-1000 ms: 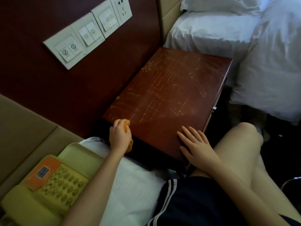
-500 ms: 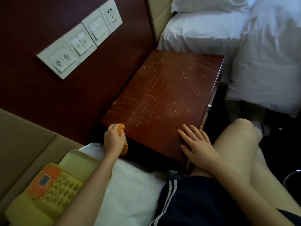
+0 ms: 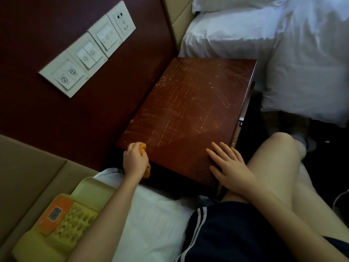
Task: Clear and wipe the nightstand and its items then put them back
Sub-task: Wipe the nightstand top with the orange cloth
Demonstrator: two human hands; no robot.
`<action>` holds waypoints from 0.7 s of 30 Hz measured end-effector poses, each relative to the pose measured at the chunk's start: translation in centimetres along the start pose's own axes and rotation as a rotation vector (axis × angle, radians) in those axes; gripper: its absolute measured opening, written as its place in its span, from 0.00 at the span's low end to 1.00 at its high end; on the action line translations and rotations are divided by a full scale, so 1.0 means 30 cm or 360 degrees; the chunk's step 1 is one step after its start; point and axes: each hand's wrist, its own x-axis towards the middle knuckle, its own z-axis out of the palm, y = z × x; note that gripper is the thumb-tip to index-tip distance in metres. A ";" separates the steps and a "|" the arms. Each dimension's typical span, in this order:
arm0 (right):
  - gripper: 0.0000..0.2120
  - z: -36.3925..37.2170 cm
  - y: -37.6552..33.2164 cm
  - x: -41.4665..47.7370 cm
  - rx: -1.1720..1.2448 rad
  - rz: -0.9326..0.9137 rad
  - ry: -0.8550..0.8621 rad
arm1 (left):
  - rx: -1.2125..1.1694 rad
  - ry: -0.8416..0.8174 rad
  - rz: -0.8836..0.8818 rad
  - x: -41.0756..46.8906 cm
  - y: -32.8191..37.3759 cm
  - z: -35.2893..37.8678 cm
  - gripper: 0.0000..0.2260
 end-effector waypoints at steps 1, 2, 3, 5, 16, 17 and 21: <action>0.26 0.000 0.000 0.000 -0.0001 0.0009 0.0006 | -0.0001 0.0003 0.0005 0.006 0.021 0.008 0.11; 0.26 0.000 0.000 0.000 -0.0001 0.0015 0.0007 | -0.0010 -0.0009 0.0031 0.005 0.039 0.015 0.11; 0.26 0.000 0.000 0.000 0.0002 0.0019 0.0005 | -0.0020 -0.0038 0.0083 -0.001 0.053 0.022 0.11; 0.26 0.000 0.002 0.001 0.0010 0.0024 -0.0003 | -0.0028 -0.0135 0.0256 -0.034 0.059 0.033 0.11; 0.26 0.003 0.005 -0.001 0.0007 0.0021 0.0012 | -0.0042 -0.0077 0.0076 0.017 -0.031 -0.021 0.10; 0.26 0.004 0.005 -0.001 0.0003 0.0024 0.0019 | -0.0031 -0.0062 0.0062 0.025 -0.007 -0.011 0.10; 0.26 0.007 0.005 -0.001 -0.0008 0.0032 0.0033 | -0.0024 -0.0130 0.0249 0.002 0.070 0.031 0.11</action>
